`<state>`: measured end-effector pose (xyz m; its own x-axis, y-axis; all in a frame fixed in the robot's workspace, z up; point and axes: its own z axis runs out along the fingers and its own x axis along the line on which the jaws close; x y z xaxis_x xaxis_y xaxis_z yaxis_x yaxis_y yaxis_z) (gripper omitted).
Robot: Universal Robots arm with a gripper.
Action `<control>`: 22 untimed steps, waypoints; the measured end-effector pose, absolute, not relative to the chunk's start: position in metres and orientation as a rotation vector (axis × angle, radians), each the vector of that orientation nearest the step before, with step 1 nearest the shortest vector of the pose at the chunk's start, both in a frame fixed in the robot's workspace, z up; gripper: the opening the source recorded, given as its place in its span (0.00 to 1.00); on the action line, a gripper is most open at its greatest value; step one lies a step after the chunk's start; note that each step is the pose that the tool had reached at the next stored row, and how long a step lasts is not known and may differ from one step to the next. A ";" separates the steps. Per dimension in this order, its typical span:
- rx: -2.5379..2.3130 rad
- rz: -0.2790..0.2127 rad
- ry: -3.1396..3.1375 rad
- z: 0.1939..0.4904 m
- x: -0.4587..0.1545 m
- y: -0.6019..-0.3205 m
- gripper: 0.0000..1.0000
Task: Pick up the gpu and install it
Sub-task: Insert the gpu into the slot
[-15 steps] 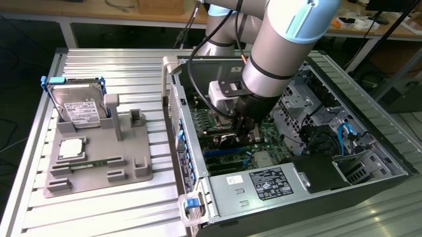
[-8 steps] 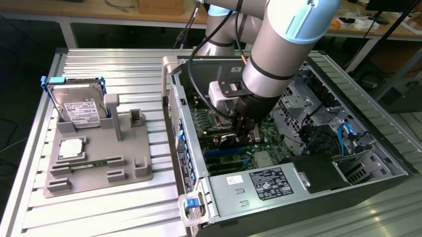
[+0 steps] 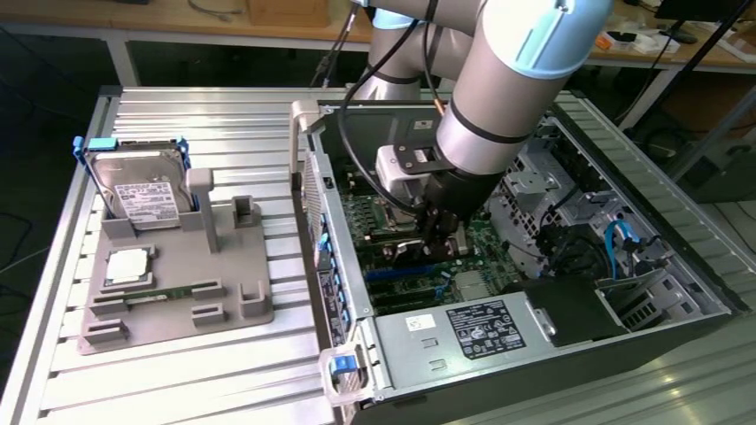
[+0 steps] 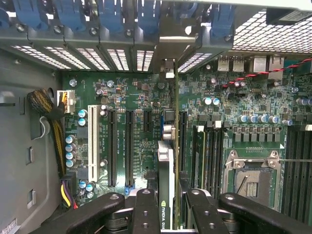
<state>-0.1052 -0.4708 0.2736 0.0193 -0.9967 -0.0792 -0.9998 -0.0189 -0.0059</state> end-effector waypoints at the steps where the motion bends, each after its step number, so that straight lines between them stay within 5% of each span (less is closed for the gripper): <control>1: -2.199 0.081 2.157 0.274 -0.105 -0.471 0.27; 22: -2.207 0.100 2.166 0.273 -0.101 -0.474 0.27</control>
